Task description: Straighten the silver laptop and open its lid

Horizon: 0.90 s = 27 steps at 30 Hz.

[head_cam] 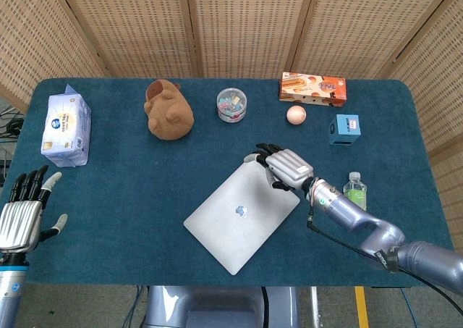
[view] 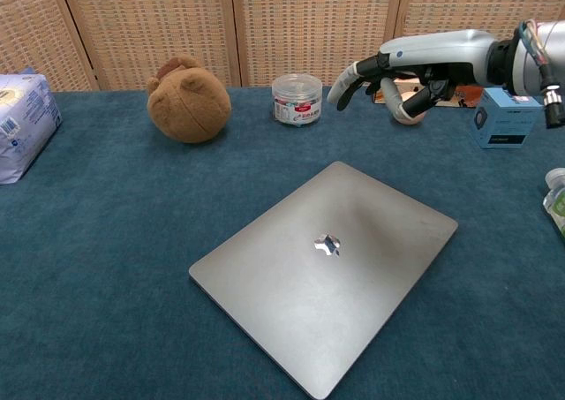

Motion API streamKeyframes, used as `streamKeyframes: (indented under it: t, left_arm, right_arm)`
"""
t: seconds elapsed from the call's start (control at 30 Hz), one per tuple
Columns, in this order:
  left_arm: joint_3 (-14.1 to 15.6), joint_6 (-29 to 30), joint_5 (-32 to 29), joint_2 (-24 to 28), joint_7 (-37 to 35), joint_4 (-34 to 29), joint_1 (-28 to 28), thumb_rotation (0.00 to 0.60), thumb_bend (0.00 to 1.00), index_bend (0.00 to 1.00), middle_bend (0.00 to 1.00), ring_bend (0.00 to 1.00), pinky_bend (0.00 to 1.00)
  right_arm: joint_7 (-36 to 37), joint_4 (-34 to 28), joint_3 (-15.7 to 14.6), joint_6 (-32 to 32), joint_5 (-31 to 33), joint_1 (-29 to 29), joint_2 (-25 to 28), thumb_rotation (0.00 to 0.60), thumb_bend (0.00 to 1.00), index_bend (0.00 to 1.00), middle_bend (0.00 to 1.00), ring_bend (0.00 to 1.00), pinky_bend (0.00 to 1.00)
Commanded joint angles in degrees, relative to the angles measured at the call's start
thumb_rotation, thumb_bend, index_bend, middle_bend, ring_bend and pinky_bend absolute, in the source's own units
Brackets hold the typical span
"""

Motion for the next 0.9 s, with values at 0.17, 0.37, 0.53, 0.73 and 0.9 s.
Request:
streamKeyframes:
  t: [0.17,0.37,0.53,0.73,0.9]
  left_arm:
    - [0.09,-0.15,-0.23,-0.05,0.42,-0.18,-0.21,0.600,0.31,0.11,0.00,0.00,0.00]
    - [0.23,-0.02,-0.81,0.06,0.45,-0.15,-0.03,0.600,0.31,0.11,0.00,0.00,0.00]
    - [0.33,-0.02,-1.21,0.01,0.23,0.12,0.07,0.600,0.31,0.11,0.00,0.00,0.00]
    - [0.42,-0.09,-1.71,-0.08,-0.18,0.56,0.19,0.600,0.31,0.11,0.00,0.00,0.00]
    - [0.43,-0.05,-2.00,-0.05,-0.45,0.81,0.26,0.600,0.31,0.11,0.00,0.00,0.00]
  right_arm:
    - [1.02,4.38,-1.07,-3.01,1.27,2.80,-3.38,0.600,1.00,0.20,0.23,0.06,0.09]
    - [0.98,8.62,-1.53,-5.50,2.29,5.33,-6.85,0.600,1.00,0.20,0.22,0.06,0.09]
    - [0.69,11.11,-1.98,-6.73,2.66,6.66,-8.66,0.600,1.00,0.20,0.21,0.06,0.09]
    - [0.67,14.51,-2.37,-8.71,3.58,8.30,-11.02,0.600,1.00,0.20,0.21,0.06,0.09]
    - [1.03,17.61,-2.73,-10.31,4.07,9.62,-13.11,0.600,1.00,0.20,0.21,0.06,0.09]
